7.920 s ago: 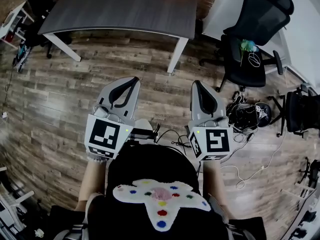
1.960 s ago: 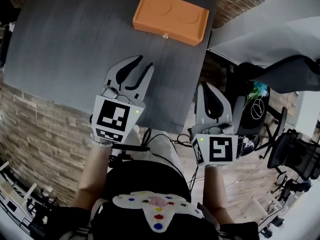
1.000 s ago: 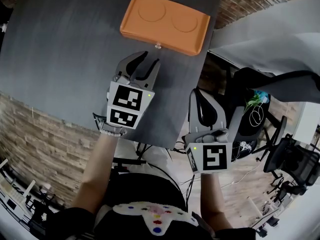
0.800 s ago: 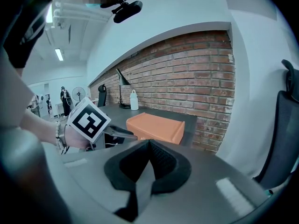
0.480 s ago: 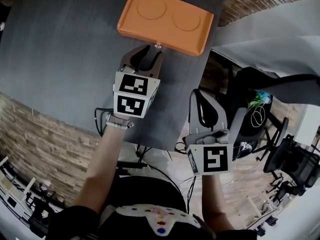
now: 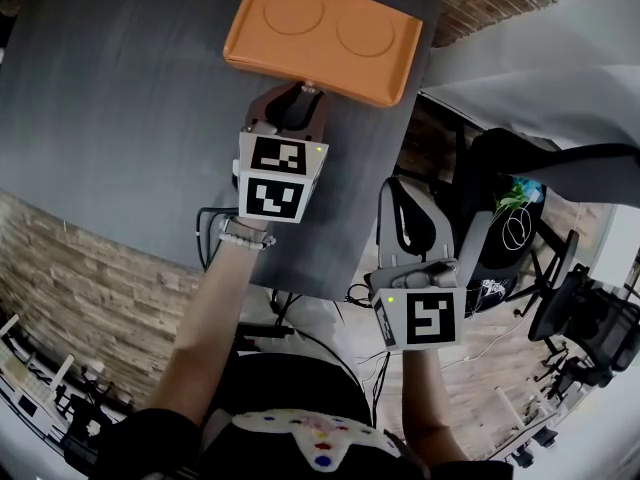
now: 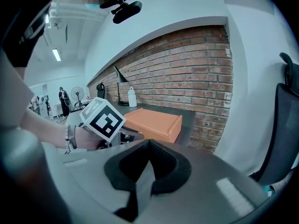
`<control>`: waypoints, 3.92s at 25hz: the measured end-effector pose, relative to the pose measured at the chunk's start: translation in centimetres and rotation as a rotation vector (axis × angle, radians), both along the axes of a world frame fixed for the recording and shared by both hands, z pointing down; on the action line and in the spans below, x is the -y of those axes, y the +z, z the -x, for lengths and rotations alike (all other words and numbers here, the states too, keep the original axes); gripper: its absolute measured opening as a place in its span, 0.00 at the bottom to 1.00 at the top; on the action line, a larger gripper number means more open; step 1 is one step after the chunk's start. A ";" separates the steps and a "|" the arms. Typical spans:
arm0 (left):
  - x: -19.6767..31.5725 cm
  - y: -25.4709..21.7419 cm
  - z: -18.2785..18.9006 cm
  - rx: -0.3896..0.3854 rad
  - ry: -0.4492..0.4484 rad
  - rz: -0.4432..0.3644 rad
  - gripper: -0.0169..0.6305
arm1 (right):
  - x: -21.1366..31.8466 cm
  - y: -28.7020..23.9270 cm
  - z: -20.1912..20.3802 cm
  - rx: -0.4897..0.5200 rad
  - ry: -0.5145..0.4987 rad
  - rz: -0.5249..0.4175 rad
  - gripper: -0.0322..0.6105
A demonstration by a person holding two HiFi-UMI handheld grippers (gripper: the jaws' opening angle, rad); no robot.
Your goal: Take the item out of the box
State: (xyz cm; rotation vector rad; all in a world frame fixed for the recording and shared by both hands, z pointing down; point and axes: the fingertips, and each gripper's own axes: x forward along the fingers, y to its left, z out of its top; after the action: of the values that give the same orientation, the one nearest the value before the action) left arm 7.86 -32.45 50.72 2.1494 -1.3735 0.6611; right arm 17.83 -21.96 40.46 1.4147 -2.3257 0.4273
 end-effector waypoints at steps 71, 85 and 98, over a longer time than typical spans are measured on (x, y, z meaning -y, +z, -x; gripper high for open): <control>-12.7 -0.6 4.5 0.022 0.091 0.028 0.12 | -4.7 -1.7 4.8 -0.015 0.015 -0.034 0.06; -13.6 -11.8 8.9 0.017 0.168 -0.211 0.04 | -2.4 -4.1 6.4 -0.082 -0.083 -0.068 0.06; -13.3 -16.9 12.1 0.015 0.068 -0.326 0.04 | 0.6 -2.4 9.9 -0.128 -0.291 -0.020 0.19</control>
State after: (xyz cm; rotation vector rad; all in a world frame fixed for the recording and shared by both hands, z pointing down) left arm -4.26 -19.16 33.80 2.4576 -1.5077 0.5064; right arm 7.92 -22.56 38.04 1.0550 -2.3851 0.2227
